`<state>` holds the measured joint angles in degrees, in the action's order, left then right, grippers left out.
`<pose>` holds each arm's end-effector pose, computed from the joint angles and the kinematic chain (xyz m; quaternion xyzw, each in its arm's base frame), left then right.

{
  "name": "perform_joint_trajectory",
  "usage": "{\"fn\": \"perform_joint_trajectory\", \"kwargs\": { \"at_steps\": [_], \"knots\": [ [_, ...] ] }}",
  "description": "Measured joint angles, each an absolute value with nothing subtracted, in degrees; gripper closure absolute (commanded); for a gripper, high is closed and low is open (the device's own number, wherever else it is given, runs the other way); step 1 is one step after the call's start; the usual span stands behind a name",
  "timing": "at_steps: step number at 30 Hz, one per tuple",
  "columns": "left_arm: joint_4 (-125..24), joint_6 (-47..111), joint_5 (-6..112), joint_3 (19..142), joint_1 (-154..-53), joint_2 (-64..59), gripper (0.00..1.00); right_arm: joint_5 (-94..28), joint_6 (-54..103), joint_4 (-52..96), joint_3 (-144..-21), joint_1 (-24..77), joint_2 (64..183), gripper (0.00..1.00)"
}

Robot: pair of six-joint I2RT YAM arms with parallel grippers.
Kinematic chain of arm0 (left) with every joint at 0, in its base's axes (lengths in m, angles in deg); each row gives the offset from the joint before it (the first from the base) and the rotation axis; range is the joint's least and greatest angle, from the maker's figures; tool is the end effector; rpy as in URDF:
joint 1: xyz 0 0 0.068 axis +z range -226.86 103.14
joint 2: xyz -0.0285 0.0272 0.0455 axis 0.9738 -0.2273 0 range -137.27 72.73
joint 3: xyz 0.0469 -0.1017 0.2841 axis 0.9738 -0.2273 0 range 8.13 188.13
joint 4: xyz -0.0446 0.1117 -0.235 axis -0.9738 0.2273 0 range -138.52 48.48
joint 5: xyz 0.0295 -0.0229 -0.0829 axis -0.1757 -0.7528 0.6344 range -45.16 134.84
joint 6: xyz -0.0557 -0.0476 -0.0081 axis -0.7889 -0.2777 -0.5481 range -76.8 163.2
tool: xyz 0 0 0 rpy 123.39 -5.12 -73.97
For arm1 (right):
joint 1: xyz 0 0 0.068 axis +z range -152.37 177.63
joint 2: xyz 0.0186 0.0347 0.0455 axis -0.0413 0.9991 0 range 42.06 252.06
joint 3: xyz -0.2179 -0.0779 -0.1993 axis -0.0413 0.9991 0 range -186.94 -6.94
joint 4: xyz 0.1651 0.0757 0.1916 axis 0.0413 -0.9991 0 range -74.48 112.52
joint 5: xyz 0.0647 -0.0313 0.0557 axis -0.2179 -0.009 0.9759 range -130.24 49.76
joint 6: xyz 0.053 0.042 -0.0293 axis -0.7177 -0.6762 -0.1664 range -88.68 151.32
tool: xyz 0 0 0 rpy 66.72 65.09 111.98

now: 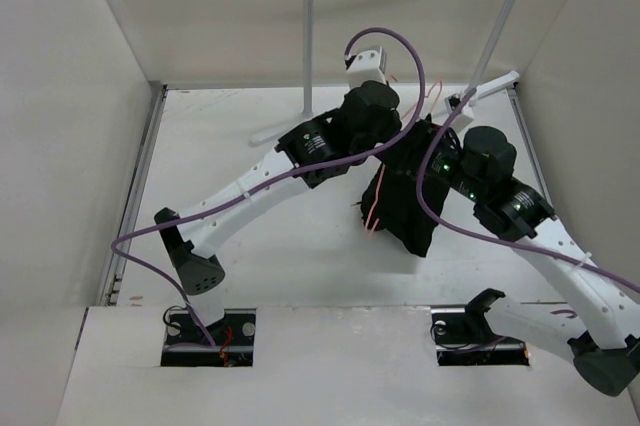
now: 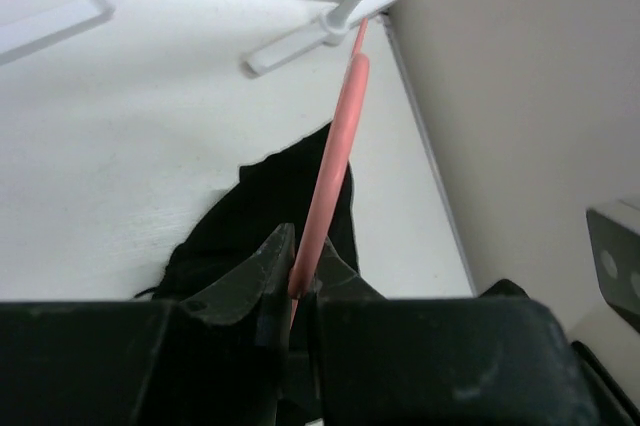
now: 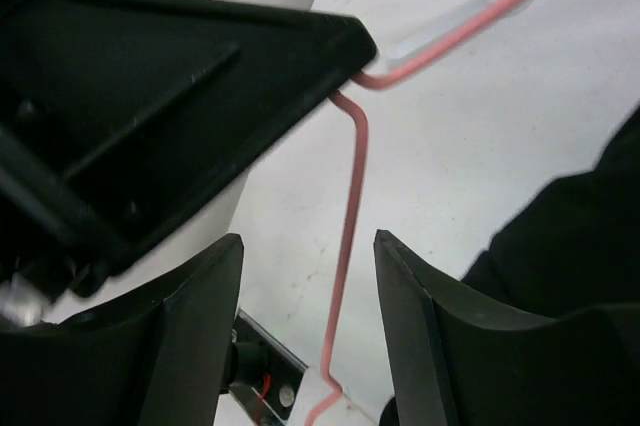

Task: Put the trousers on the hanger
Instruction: Place the hanger at the clothesline.

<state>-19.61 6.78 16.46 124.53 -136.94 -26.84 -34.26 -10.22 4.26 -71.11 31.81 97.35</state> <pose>0.2321 -0.3446 0.5093 0.0036 0.7694 -0.3279 0.5481 0.1780 0.1286 0.4336 0.0152 0.7621 0.4279 0.4857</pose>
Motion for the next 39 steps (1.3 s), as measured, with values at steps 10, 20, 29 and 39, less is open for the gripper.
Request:
{"fn": "perform_joint_trajectory", "kwargs": {
  "at_steps": [10, 20, 29, 39],
  "knots": [
    [-17.4, 6.7, 17.4, 124.6, -136.8, -27.2, 0.99, -33.5, -12.4, 9.7, -65.1, 34.9, 98.7, 0.72],
    [-19.5, 6.1, 17.4, 124.9, -135.5, -27.3, 0.34, -31.9, -16.7, 9.5, -63.5, 33.9, 97.5, 0.91],
    [-22.6, 6.3, 17.9, 121.0, -132.3, -22.2, 0.00, -25.3, -20.4, 8.4, -66.9, 24.4, 98.6, 0.92],
    [-30.0, 8.7, 17.8, 107.4, -129.7, -3.1, 0.00, -20.2, -21.0, 7.6, -80.5, 15.6, 109.8, 0.93]
  ]
}}
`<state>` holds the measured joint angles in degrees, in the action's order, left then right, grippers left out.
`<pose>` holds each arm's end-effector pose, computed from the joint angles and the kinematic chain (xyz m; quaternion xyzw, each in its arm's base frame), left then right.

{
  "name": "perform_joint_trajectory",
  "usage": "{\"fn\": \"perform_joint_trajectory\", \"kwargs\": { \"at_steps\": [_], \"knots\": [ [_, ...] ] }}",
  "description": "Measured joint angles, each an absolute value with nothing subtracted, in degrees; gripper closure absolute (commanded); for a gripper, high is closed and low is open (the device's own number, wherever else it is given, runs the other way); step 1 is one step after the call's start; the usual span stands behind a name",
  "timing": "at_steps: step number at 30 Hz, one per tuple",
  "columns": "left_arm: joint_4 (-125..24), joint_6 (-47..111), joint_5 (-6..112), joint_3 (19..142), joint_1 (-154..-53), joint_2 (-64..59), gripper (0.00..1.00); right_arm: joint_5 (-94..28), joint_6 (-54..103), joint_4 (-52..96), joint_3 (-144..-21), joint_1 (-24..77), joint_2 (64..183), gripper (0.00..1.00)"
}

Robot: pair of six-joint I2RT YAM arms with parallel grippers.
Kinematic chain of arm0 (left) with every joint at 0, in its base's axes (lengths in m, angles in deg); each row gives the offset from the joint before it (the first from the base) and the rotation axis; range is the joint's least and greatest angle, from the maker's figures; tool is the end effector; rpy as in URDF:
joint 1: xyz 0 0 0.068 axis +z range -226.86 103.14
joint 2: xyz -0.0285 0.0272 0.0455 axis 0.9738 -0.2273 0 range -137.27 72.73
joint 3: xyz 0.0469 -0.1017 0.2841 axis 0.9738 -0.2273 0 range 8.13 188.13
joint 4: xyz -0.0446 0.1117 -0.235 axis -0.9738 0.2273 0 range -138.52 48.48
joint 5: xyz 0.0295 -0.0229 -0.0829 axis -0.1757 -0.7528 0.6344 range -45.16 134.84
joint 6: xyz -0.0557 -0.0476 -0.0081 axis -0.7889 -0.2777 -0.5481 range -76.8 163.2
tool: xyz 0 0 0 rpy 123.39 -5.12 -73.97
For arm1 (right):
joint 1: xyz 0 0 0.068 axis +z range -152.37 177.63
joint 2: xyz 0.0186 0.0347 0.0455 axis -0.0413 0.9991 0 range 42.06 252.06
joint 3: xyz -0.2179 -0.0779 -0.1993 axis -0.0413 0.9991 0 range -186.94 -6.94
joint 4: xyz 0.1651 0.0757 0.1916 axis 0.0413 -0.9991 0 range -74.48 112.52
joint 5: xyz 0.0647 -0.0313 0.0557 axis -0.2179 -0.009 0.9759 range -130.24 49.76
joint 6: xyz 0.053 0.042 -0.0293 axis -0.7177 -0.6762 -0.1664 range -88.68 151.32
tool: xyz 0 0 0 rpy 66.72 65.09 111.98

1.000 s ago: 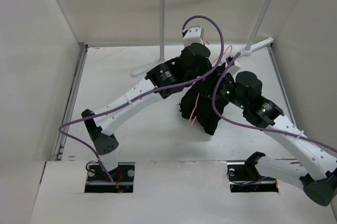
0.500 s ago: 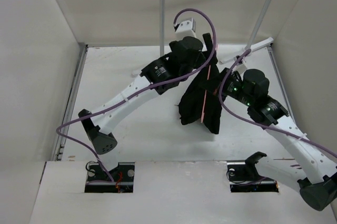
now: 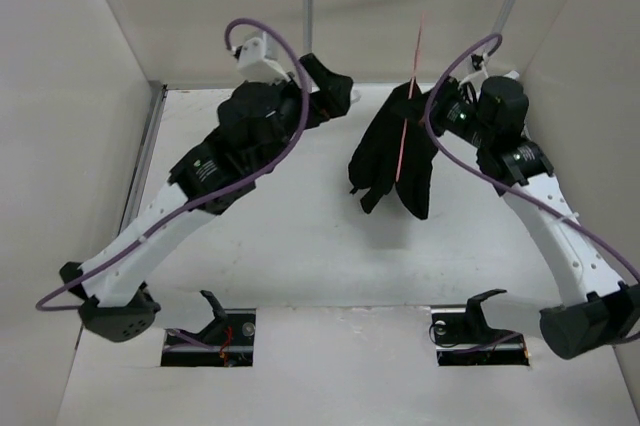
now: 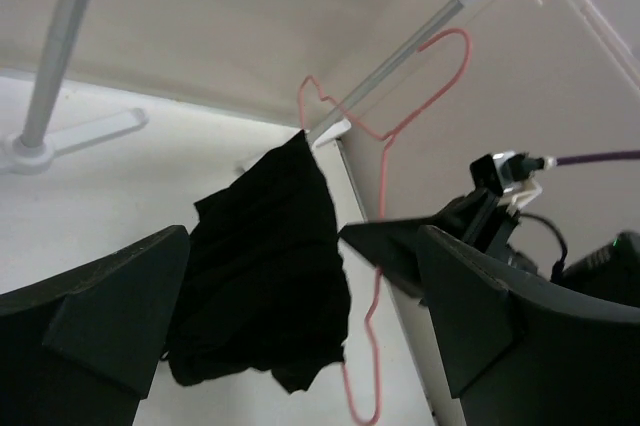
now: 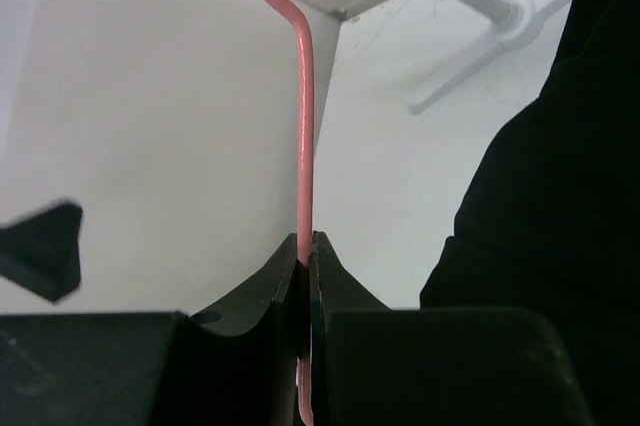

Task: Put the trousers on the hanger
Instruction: Place the hanger at the clothesline.

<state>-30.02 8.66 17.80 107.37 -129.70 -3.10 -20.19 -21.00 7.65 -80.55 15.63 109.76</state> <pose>0.1908 -0.2054 0.5666 -0.0656 0.6764 -0.3806 0.6272 0.2575 0.1058 0.4535 0.1128 0.7486 0.4766 0.4469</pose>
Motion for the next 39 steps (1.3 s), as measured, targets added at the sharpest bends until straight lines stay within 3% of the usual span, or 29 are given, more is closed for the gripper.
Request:
{"fn": "perform_joint_trajectory", "kwargs": {
  "at_steps": [10, 18, 34, 39],
  "knots": [
    [-29.8, 7.9, 16.3, 85.5, -126.9, 9.1, 0.00, -18.3, -22.0, 6.1, -112.0, 7.2, 131.1, 0.94],
    [-27.3, 7.0, 16.5, 78.7, -124.7, 10.4, 0.00, -18.5, -23.1, 2.0, -130.2, 3.9, 145.9, 0.94],
    [-27.3, 6.7, 19.6, 77.0, -117.4, 11.7, 0.00, -18.6, -23.5, -4.1, -135.4, -2.7, 154.8, 0.94],
    [-26.7, 6.7, 20.3, 75.4, -115.7, 10.6, 0.00, -18.8, -22.8, -3.7, -132.9, -2.7, 154.7, 0.87]
  ]
}}
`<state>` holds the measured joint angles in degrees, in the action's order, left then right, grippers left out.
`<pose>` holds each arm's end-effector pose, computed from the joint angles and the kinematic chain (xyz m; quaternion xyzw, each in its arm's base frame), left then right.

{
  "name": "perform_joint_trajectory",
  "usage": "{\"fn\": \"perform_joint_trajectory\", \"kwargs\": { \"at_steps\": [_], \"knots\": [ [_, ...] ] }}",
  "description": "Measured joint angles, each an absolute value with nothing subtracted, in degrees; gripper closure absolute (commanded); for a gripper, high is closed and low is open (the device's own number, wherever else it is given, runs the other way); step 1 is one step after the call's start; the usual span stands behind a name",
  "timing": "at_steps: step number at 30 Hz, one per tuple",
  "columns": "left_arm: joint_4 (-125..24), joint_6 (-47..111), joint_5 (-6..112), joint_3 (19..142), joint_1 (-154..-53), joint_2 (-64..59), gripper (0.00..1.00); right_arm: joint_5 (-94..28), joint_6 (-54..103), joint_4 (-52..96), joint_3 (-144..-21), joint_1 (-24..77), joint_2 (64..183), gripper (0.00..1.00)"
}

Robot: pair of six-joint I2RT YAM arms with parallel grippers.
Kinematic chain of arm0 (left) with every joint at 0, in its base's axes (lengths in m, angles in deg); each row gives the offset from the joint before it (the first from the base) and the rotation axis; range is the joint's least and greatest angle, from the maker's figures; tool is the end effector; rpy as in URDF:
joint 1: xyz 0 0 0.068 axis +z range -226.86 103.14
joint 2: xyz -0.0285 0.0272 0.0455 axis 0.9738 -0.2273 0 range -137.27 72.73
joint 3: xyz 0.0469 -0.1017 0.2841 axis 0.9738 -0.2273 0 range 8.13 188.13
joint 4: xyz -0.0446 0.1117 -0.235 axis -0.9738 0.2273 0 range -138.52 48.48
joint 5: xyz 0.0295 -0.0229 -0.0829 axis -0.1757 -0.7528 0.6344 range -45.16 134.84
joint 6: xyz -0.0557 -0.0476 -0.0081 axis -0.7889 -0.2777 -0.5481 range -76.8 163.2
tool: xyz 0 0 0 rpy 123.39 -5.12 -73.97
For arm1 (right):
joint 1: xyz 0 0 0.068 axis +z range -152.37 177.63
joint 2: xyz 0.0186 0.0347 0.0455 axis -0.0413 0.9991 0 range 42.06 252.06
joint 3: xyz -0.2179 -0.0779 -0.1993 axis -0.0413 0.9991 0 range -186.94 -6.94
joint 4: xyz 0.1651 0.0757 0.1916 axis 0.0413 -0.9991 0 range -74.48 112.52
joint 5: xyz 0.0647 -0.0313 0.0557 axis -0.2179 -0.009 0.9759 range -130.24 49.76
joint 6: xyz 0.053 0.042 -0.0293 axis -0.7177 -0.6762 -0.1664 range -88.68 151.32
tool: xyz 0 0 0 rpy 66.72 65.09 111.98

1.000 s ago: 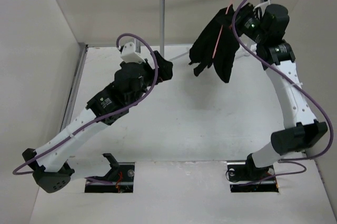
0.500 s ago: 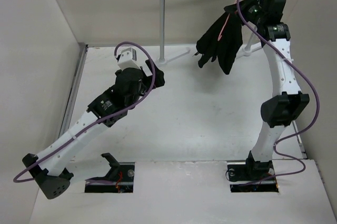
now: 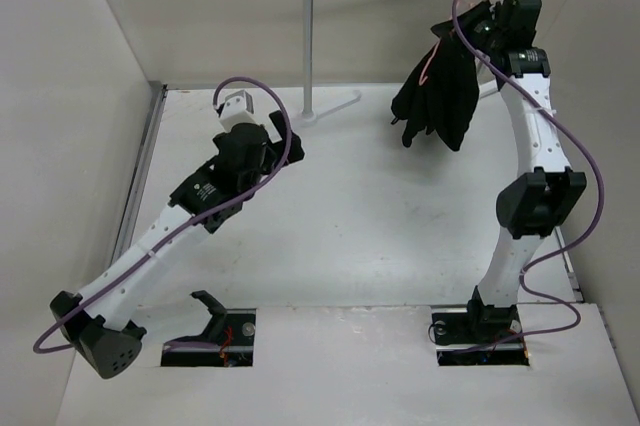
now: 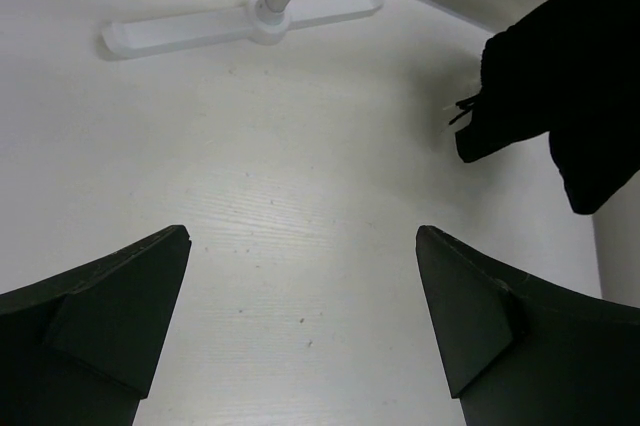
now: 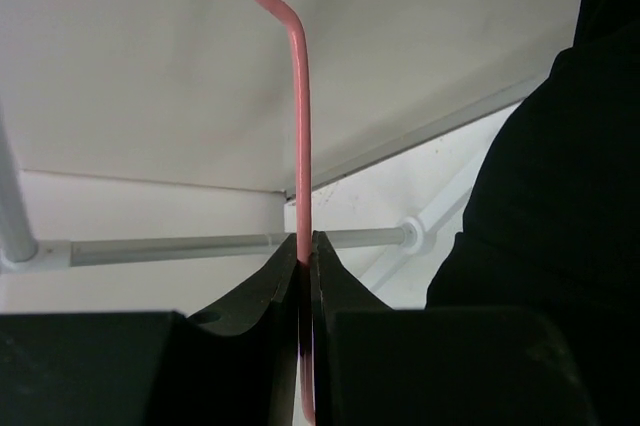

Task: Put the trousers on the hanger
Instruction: Place the hanger at the clothesline, then reset both arms

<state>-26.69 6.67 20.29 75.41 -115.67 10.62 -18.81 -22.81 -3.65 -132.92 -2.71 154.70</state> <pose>0.2082 -0.1346 0.4214 -0.1114 0.7861 -0.2217 0.5661 0.4899 0.0195 0.4745 0.2484 0.7360 0.4068 0.4808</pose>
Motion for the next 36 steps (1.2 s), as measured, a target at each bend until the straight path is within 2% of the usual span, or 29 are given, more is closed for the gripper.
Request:
{"fn": "perform_joint_trajectory", "kwargs": {
  "at_steps": [3, 4, 8, 10, 20, 27, 36],
  "knots": [
    [-25.3, 6.6, 20.4, 74.9, -114.4, 9.7, 0.00, -18.9, -22.4, -3.0, -130.3, -2.7, 154.7, 0.83],
    [-24.9, 6.6, 20.5, 74.6, -114.0, 9.6, 0.00, -18.9, -22.4, -2.6, -129.6, -2.7, 154.6, 0.79],
    [-23.6, 6.5, 20.6, 73.6, -112.9, 9.5, 0.00, -19.7, -22.0, -2.3, -126.9, -2.8, 153.5, 0.45],
    [-23.0, 6.5, 20.7, 73.5, -112.4, 9.4, 0.00, -20.0, -21.7, -2.2, -126.4, -2.9, 153.0, 0.31],
    [-21.3, 6.6, 20.8, 73.5, -110.5, 6.5, 0.00, -20.4, -19.8, -1.7, -125.1, -5.6, 145.5, 0.01],
    [-19.8, 6.7, 20.8, 75.2, -111.3, 4.6, 0.00, -23.2, -18.1, 0.3, -109.2, -6.7, 130.7, 0.00],
    [-16.1, 6.3, 20.6, 75.9, -115.5, 1.5, 0.00, -33.5, -13.5, 0.2, -73.9, -1.3, 103.1, 0.00]
  ]
}}
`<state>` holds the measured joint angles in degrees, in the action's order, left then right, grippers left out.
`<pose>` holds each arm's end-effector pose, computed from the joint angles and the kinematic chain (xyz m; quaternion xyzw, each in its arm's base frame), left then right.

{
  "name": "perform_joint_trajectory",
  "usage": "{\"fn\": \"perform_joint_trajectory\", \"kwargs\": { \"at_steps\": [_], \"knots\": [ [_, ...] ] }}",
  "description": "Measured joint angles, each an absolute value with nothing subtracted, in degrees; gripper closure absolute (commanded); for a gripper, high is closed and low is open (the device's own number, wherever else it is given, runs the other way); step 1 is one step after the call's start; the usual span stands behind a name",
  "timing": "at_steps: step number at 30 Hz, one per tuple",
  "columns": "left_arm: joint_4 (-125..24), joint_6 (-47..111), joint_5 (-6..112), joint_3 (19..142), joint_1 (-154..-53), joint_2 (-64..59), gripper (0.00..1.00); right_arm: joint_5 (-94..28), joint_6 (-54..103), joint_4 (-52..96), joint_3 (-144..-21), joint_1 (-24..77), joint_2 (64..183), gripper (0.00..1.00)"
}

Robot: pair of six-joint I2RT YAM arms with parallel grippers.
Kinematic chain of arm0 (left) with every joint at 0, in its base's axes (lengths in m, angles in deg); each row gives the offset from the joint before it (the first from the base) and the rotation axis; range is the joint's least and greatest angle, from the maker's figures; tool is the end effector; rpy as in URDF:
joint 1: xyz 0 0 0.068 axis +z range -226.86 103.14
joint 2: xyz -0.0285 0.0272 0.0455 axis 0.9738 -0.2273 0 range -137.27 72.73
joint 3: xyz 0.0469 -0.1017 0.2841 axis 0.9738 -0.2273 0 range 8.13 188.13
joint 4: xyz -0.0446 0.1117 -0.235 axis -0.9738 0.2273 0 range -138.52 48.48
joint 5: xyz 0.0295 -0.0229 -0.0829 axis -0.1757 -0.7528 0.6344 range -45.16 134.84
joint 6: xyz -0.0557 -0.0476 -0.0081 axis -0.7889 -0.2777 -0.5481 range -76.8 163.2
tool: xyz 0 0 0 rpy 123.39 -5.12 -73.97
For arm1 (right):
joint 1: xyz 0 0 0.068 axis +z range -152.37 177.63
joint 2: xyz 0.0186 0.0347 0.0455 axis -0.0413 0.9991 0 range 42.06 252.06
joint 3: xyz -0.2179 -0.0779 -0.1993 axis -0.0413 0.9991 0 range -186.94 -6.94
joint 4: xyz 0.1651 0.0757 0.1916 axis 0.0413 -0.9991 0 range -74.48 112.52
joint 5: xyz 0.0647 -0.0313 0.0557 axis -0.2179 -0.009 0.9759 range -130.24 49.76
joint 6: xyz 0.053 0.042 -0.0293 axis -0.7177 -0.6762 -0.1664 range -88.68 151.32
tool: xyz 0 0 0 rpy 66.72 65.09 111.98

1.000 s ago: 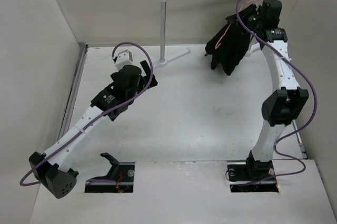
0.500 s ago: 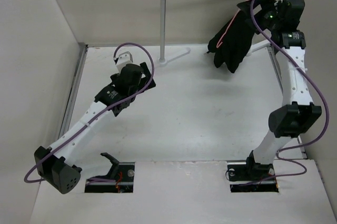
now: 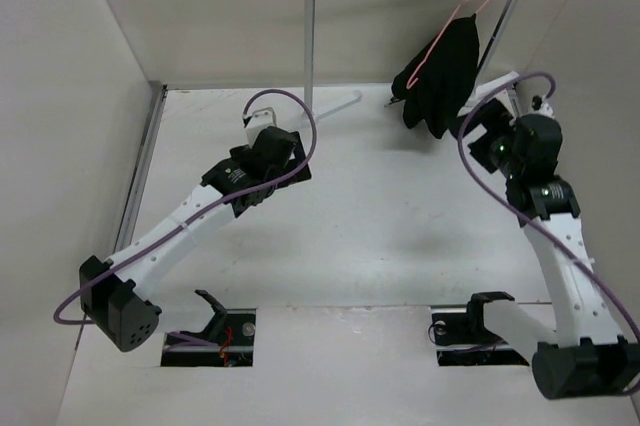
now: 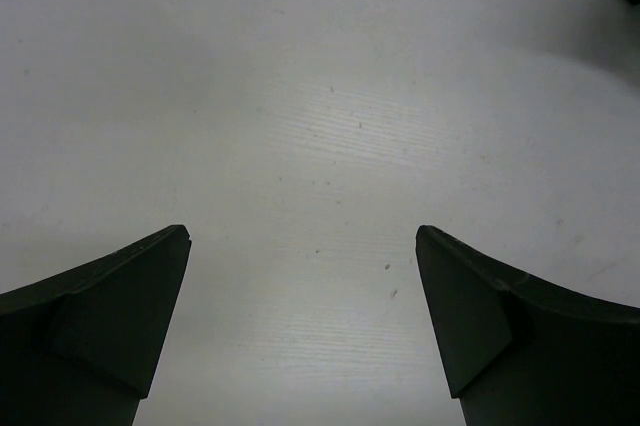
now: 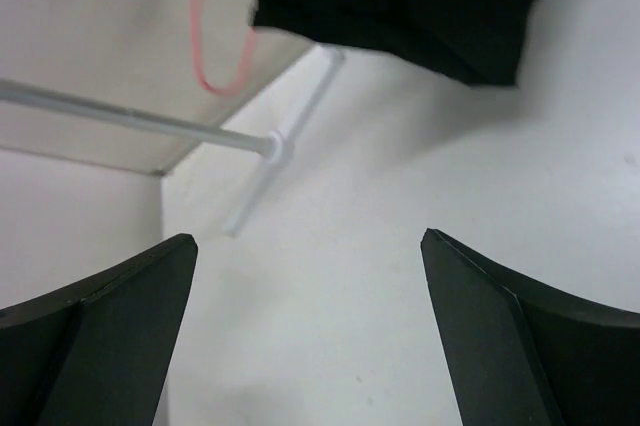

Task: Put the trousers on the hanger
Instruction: Reset both arms

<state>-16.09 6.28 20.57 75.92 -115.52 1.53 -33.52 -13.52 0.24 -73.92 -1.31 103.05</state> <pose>0.2348 -0.1554 0.3642 -0.0825 0.8718 -0.1249 0.4664 0.2454 0.0117 0.4214 0.2652 0.7543 0.2766 0.5331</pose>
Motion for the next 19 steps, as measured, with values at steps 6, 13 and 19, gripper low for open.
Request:
{"fn": "perform_joint_trajectory", "kwargs": {
  "at_steps": [6, 13, 19],
  "knots": [
    [-13.5, 3.4, 20.4, 75.9, -118.7, -0.8, 0.00, -41.6, -12.1, -5.5, -55.5, 8.4, 87.3, 0.00],
    [-11.8, -3.5, 19.6, 72.5, -120.7, 1.9, 0.00, -49.5, -12.6, -16.1, -45.9, 18.0, 75.8, 0.00],
    [-8.9, -8.0, 18.5, 69.5, -121.5, 4.3, 0.00, -51.2, -12.6, -19.8, -44.7, 18.0, 71.5, 0.00]
  ]
}}
